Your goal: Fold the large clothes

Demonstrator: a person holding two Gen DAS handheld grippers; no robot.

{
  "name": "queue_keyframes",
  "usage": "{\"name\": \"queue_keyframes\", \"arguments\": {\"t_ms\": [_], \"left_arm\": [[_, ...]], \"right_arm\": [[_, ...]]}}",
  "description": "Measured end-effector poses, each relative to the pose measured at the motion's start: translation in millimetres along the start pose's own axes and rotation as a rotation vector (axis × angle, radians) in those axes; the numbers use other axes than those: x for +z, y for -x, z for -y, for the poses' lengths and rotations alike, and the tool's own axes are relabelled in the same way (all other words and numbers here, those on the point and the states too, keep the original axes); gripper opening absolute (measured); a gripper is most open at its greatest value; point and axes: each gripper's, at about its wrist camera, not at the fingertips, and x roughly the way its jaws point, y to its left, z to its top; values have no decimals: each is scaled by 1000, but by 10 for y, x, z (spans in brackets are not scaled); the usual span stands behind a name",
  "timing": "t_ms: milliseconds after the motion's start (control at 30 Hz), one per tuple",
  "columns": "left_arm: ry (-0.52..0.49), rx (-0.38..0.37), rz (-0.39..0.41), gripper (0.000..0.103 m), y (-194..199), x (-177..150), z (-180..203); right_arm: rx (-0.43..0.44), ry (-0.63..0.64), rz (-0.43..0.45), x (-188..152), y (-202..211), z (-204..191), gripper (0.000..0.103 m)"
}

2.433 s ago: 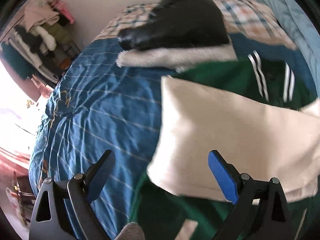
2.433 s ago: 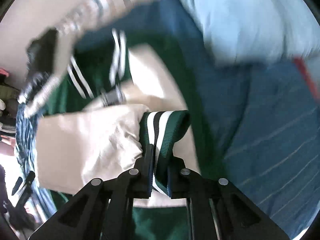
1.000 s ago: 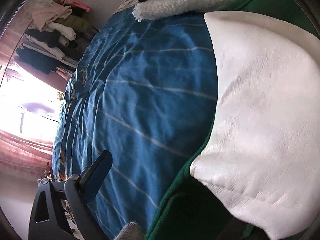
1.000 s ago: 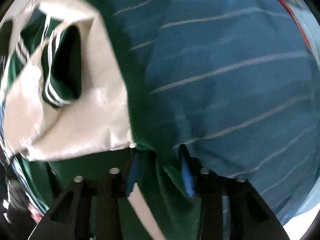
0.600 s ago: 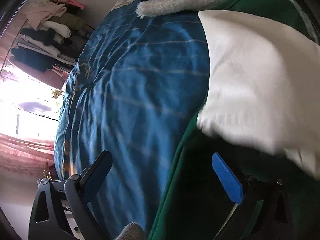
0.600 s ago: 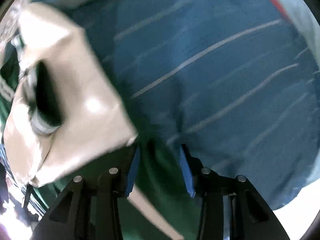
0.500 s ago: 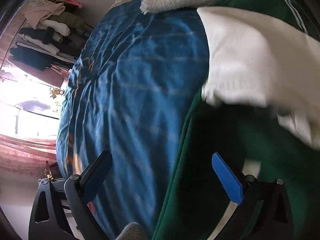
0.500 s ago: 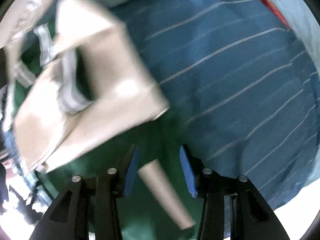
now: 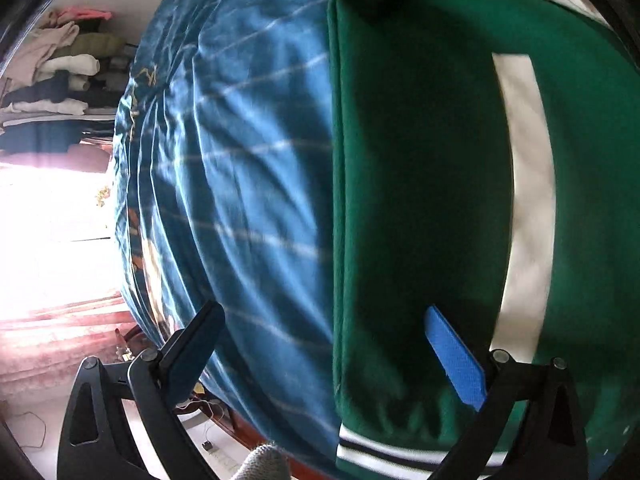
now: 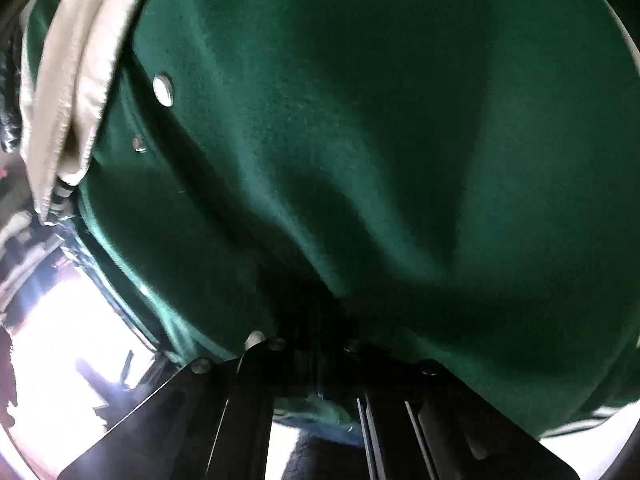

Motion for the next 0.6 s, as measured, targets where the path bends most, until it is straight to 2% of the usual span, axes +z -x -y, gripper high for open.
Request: {"name": "queue_keyframes", "arguments": {"t_ms": [67, 100, 133, 167, 233, 267, 300, 333, 433, 500, 533, 567, 600], "left_arm": [[-25, 0, 3, 103, 4, -85, 19], [-32, -4, 3, 103, 2, -123, 30], [-37, -10, 0, 103, -1, -152, 46], [-40, -15, -7, 103, -2, -180, 68], [-44, -29, -14, 103, -10, -217, 95], [-46, -29, -14, 103, -5, -231, 110], [-48, -26, -11, 103, 9, -238, 115], [-47, -26, -6, 103, 39, -229, 105], [-10, -46, 26, 103, 228, -135, 1], [53, -63, 79, 103, 447, 50, -124], [82, -69, 106, 103, 543, 152, -181], [115, -78, 135, 103, 637, 275, -231], [155, -89, 171, 103, 735, 436, -293]], "right_arm": [[-6, 49, 14, -118, 177, -104, 28], [19, 72, 16, -111, 208, -203, 37], [38, 104, 7, -169, 189, -255, 55], [33, 130, -13, -211, 38, -340, 62], [42, 147, -77, -310, -165, -258, 60], [-12, 147, -78, -357, -310, -244, 29], [-79, 161, -88, -380, -425, -258, 10], [-101, 168, -96, -429, -502, -294, 7], [-161, 215, -100, -499, -461, -503, 9], [-99, 212, -55, -473, -123, -637, 11], [-62, 203, -26, -404, 33, -752, 16], [-34, 199, 44, -350, 243, -823, 30], [-30, 191, 147, -256, 531, -898, 38]]}}
